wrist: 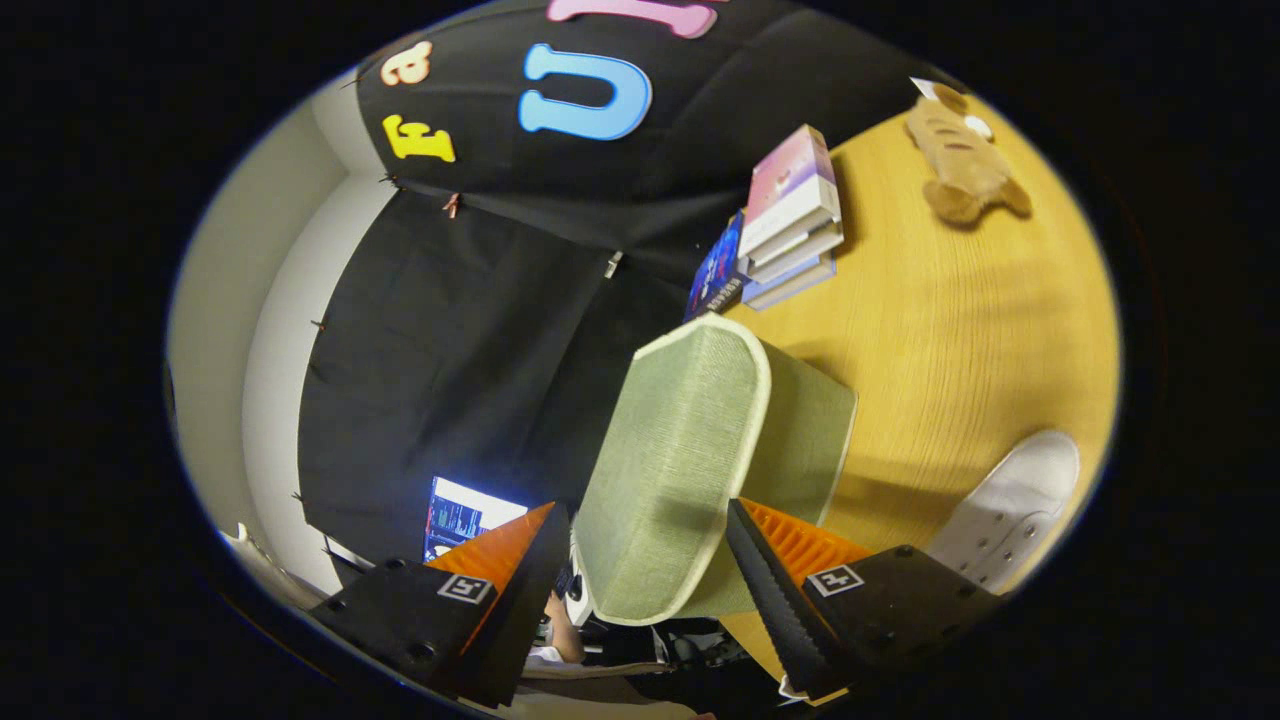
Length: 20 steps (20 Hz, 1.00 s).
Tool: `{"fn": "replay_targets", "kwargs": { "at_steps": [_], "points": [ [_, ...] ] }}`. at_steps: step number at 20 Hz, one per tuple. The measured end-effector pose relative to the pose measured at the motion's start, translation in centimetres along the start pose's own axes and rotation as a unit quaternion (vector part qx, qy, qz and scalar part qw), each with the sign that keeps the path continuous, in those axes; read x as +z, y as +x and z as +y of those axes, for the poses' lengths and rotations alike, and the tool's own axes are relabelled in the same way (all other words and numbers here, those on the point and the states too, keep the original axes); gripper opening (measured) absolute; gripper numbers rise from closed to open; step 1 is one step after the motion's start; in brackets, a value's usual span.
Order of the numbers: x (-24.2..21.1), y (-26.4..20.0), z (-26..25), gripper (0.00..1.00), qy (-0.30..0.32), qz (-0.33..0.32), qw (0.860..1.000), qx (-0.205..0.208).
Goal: Open the storage box then place both shoes into the box .Put the left shoe in first, then the right shoe, with the right side of both shoes facing outward in a uniform manner.
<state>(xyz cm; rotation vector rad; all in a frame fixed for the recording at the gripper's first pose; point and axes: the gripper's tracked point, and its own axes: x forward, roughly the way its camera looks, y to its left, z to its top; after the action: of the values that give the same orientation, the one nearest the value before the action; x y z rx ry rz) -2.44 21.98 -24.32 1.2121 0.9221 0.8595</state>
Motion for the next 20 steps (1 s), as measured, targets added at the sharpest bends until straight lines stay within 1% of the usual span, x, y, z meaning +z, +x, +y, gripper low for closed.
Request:
{"fn": "replay_targets", "kwargs": {
  "at_steps": [5,9,12,14,15,16,17,20],
  "points": [
    [-1.6,2.1,-1.4,0.97,0.061,0.028,0.997,0.034],
    [-1.8,3.3,-0.2,0.95,0.120,0.033,0.988,0.086],
    [-2.3,3.0,-0.7,0.51,0.148,0.039,0.984,0.089],
    [-0.4,1.6,0.0,0.21,0.142,0.006,0.985,0.098],
    [0.1,1.4,0.3,0.06,0.118,-0.010,0.989,0.092],
    [0.2,1.3,0.7,0.05,0.104,-0.019,0.991,0.087],
    [0.2,1.0,1.6,0.05,0.103,-0.022,0.991,0.089],
    [0.7,0.3,5.7,0.05,0.083,-0.038,0.991,0.098]
  ]
}}
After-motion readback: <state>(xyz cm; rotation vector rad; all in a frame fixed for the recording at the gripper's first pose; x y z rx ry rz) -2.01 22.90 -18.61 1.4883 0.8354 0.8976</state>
